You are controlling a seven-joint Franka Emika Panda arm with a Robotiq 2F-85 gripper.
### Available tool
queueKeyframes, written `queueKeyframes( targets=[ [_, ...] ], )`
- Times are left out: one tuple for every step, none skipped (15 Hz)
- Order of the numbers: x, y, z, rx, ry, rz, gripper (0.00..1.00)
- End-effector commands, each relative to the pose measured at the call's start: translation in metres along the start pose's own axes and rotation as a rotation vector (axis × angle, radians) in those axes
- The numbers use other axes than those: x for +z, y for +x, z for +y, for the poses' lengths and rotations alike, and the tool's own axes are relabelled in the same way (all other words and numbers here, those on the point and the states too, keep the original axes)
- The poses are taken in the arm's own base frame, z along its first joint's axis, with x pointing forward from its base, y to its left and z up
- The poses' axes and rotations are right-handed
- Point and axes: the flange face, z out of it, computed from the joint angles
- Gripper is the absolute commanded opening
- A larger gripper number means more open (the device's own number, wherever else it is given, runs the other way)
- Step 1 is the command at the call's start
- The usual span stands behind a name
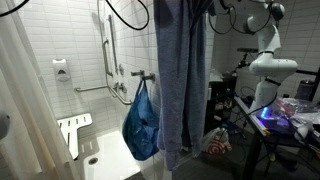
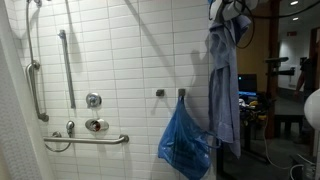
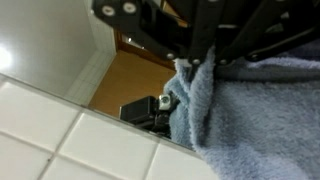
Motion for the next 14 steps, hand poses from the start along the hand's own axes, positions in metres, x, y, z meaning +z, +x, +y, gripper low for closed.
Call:
queueKeyframes(
  targets=[
    [0.001, 0.016, -0.020, -0.001, 0.003, -0.014, 0.01],
    [0.002, 0.021, -0.026, 0.002, -0.004, -0.015, 0.01],
    [0.002, 0.026, -0.031, 0.003, -0.013, -0.016, 0.01],
    [0.003, 0.030, -0.037, 0.005, -0.022, -0.017, 0.01],
    [0.001, 0.037, -0.044, 0.004, -0.031, -0.016, 0.01],
    [0.001, 0.041, -0.049, 0.007, -0.037, -0.014, 0.01],
    [0.006, 0.056, -0.042, 0.004, -0.042, -0.011, 0.01],
    [0.007, 0.063, -0.044, 0.010, -0.042, -0.009, 0.01],
    [0.004, 0.073, -0.047, 0.013, -0.044, -0.007, 0.01],
    [0.007, 0.078, -0.046, 0.023, -0.041, -0.006, 0.01],
    [0.003, 0.088, -0.052, 0.026, -0.045, 0.000, 0.01],
    [0.001, 0.094, -0.056, 0.030, -0.048, 0.001, 0.01],
    [0.006, 0.092, -0.057, 0.037, -0.047, -0.005, 0.01],
    [0.004, 0.093, -0.061, 0.034, -0.054, -0.009, 0.01]
  ],
)
